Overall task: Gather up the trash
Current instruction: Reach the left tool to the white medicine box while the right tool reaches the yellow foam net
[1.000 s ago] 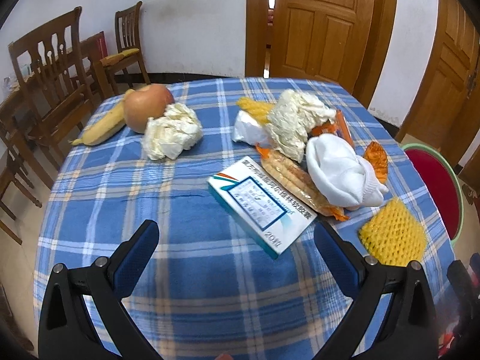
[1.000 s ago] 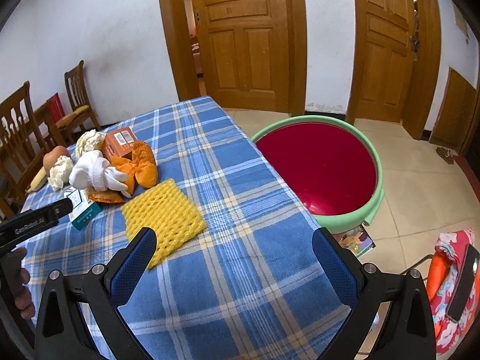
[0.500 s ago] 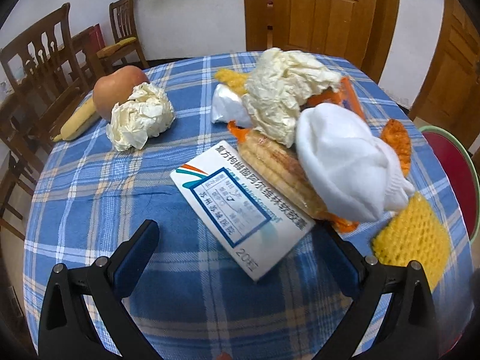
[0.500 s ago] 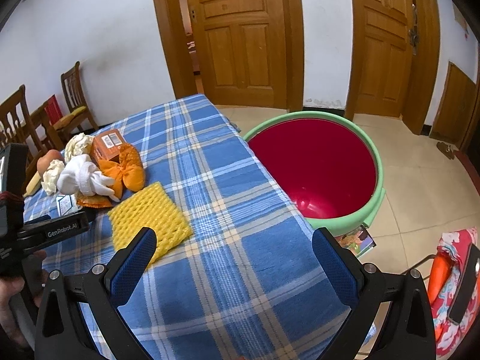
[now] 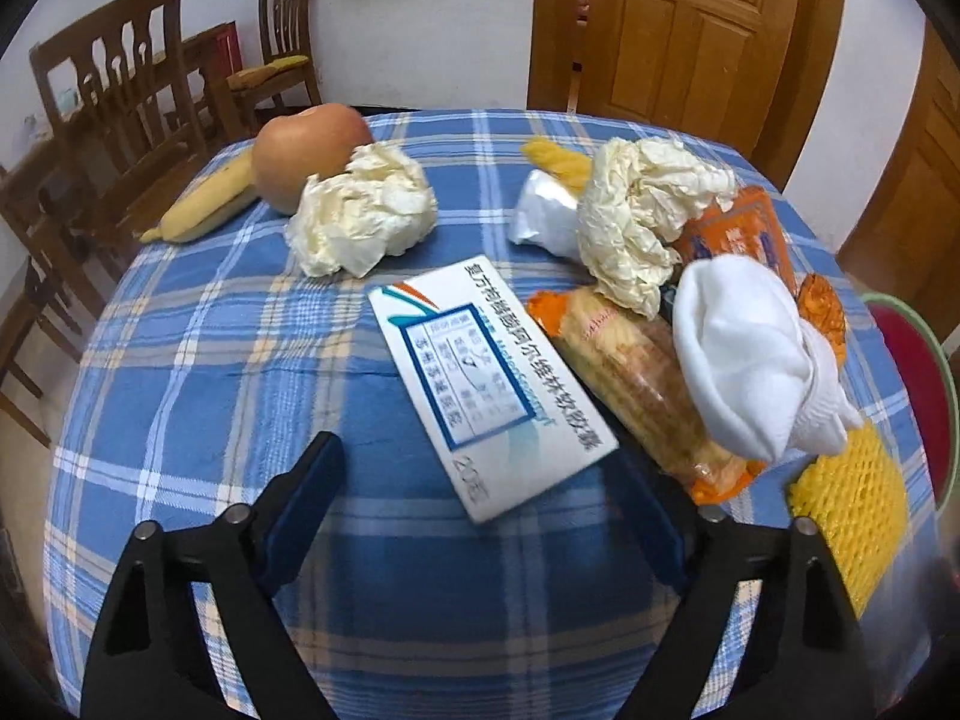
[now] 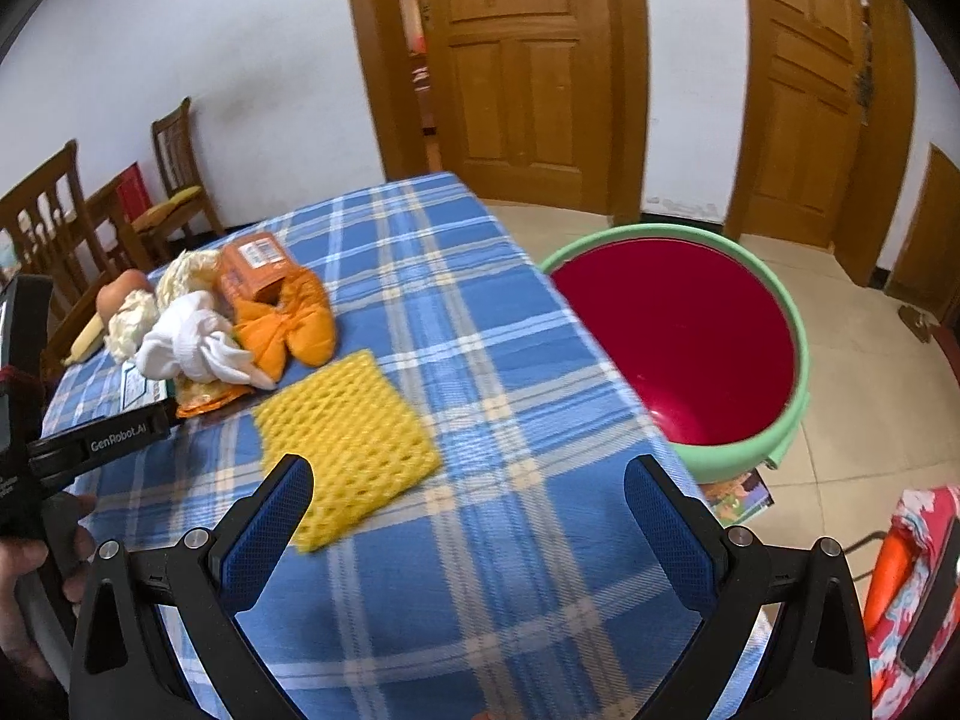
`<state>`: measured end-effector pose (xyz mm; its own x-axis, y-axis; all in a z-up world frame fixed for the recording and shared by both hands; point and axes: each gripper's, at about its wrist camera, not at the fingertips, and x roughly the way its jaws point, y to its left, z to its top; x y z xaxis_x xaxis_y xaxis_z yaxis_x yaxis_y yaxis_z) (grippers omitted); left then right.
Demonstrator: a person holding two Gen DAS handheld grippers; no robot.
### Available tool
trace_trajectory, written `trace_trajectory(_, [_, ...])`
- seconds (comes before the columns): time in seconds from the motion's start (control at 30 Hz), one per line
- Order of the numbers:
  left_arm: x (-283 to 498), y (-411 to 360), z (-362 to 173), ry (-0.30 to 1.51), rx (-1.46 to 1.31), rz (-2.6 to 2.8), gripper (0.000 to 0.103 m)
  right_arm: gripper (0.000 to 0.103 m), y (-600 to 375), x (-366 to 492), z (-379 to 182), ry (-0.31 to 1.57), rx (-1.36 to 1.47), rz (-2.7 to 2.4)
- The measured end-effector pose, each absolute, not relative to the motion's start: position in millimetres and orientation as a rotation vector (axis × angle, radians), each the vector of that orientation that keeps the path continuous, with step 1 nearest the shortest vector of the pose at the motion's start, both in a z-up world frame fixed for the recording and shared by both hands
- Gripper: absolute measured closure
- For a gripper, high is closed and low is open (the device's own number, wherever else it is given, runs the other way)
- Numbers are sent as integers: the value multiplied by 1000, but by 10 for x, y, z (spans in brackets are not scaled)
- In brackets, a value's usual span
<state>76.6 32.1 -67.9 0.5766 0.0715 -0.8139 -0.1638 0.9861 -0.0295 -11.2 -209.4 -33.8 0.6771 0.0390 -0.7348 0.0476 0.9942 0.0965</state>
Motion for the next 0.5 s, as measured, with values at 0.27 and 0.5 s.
trace_trajectory(0.27, [738, 475, -635, 920, -127, 122, 48, 2, -1817, 51, -418, 854, 75, 101])
trace_trajectory(0.5, [750, 470, -616, 922, -149, 106, 51, 24, -1727, 142, -511, 900, 77, 142])
